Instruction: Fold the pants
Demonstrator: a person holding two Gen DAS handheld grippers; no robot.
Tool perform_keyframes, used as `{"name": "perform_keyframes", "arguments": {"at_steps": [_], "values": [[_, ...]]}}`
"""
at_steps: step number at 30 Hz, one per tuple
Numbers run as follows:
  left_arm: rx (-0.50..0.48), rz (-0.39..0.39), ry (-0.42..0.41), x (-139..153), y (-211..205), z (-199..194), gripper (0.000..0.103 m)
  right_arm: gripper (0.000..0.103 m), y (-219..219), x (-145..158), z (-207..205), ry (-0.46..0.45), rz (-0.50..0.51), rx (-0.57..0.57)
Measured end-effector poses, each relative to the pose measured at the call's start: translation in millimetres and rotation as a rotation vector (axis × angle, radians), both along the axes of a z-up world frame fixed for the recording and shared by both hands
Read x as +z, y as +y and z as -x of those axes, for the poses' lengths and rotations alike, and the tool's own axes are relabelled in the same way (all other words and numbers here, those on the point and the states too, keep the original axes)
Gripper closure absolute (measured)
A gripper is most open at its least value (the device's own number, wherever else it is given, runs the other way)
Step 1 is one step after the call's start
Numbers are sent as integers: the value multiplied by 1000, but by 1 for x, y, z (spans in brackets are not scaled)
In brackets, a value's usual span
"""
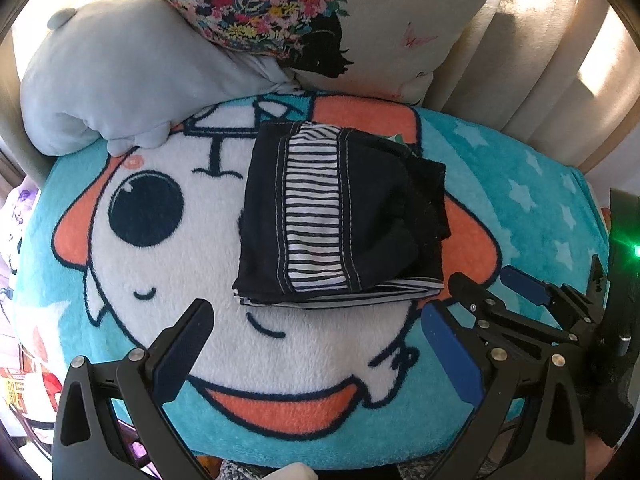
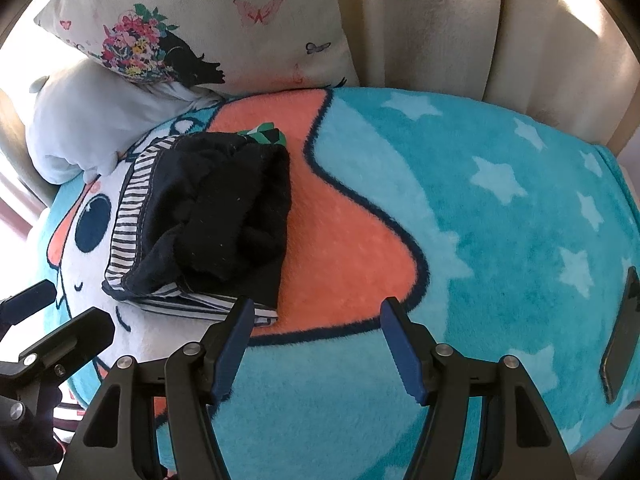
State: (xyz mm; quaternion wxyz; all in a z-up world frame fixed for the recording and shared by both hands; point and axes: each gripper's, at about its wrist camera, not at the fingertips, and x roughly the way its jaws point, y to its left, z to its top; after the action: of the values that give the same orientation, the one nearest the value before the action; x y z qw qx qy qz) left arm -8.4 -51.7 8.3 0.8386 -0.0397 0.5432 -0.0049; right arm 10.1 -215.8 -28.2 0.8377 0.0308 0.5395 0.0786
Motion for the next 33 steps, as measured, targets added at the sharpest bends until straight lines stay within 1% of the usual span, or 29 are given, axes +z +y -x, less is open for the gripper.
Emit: {"name": "perform_keyframes", "arguments": {"at_steps": [5, 12, 21, 33], "values": [[23, 7, 21, -6, 6, -2, 0, 33, 5, -1, 0, -8, 22, 20], [48, 12, 35, -9, 16, -2, 0, 33, 9, -4, -4, 1, 28, 29], [105, 27, 55, -14, 32, -4, 0, 33, 25, -4, 0, -20, 56, 101], [100, 41, 69, -18, 29, -4, 0, 32, 25, -8, 2, -14, 69, 112]]}}
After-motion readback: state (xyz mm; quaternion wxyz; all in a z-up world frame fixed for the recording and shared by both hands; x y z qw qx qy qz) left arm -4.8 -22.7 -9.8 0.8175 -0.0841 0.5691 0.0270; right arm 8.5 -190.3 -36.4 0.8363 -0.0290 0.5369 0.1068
